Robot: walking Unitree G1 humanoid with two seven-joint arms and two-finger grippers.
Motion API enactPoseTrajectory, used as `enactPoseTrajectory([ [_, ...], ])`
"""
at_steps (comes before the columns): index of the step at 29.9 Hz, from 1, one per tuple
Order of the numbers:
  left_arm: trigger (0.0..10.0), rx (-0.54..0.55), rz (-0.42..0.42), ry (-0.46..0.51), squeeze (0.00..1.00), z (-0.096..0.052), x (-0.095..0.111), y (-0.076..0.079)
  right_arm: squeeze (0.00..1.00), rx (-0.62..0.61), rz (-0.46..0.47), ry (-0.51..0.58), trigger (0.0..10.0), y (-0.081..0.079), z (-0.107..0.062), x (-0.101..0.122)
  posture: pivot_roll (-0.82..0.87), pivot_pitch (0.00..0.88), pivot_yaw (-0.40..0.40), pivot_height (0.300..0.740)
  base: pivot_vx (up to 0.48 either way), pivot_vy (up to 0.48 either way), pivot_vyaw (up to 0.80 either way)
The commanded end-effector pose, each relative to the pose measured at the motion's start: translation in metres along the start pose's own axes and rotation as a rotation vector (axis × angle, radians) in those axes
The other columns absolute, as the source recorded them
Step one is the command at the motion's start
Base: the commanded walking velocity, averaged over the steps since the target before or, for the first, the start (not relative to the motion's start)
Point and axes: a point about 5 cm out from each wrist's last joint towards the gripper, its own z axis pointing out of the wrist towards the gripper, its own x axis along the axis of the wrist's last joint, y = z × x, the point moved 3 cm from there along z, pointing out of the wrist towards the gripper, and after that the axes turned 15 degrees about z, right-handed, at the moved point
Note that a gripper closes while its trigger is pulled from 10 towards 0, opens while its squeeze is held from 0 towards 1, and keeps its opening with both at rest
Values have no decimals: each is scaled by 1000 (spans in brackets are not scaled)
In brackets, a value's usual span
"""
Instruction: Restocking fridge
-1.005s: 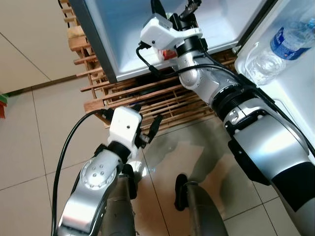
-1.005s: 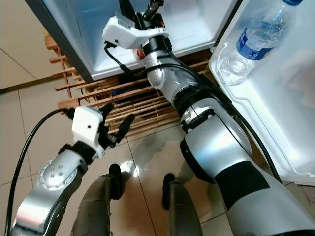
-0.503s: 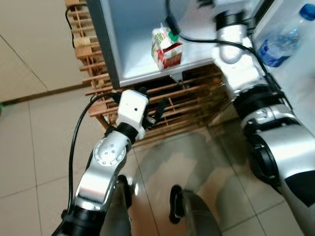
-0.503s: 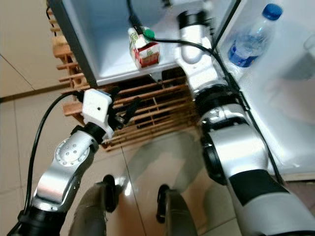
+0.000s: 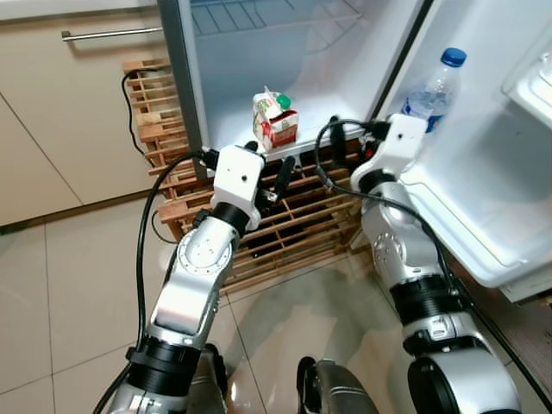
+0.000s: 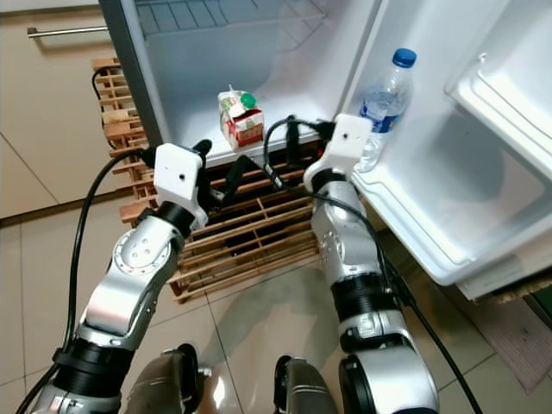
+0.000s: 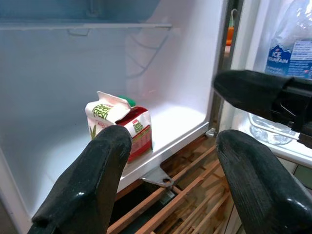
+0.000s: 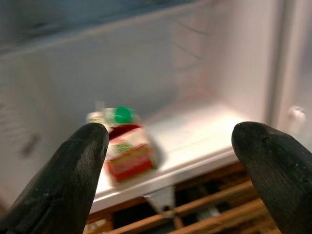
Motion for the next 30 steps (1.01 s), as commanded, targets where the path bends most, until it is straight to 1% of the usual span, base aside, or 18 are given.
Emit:
enactPoseTrajectory([
  [1,10000,9,-6,2,0,-2,0,5,0,39,2,-44,10000,-6,-4,-3,55,110,-98,740,0,0,0],
  [2,10000,9,-6,2,0,-2,0,5,0,39,2,-44,10000,-6,-4,-3,55,110,-98,740,0,0,0],
  [4,10000,42,-41,-17,0,-5,-4,4,0,55,5,-67,10000,-9,-4,-5,60,113,-97,740,0,0,0],
  [5,10000,57,-76,-25,0,-7,-6,3,0,54,-2,-71,10000,-10,-4,-7,60,113,-96,740,0,0,0],
  [7,10000,67,-84,-26,0,-8,-7,3,0,52,-8,-77,10000,-9,-5,-9,62,114,-92,740,321,322,0],
  [14,10000,57,-54,-18,0,-7,-5,1,0,37,-6,-120,10000,-4,-11,-17,69,120,-85,740,317,359,0],
  [18,10000,45,-39,-12,0,-7,-3,2,0,32,-4,-129,10000,-2,-12,-19,69,121,-83,740,373,301,0],
  [20,10000,15,0,-7,0,-6,-1,7,0,32,-11,-134,10000,-2,-13,-21,70,122,-85,740,439,0,0],
  [22,10000,-28,60,-25,0,-4,-2,15,0,33,-25,-143,10000,-1,-13,-23,72,122,-87,740,0,0,0],
  [23,10000,-37,77,-36,0,-3,-3,17,0,34,-29,-145,10000,-1,-14,-23,72,122,-87,740,0,0,0],
  [25,10000,-35,51,-27,0,-3,-2,17,0,36,-41,-144,10000,-2,-14,-22,67,121,-81,740,0,0,0],
  [27,10000,-33,54,-27,0,-3,-2,16,0,38,-45,-142,10000,-3,-13,-22,67,121,-81,740,0,0,0],
  [28,10000,-25,43,-16,0,-3,-1,14,0,41,-50,-141,10000,-4,-13,-22,66,120,-77,740,0,-424,0],
  [30,10000,-24,48,-7,0,-4,0,14,0,46,-82,-139,10000,-5,-13,-21,67,121,-72,740,0,-412,0],
])
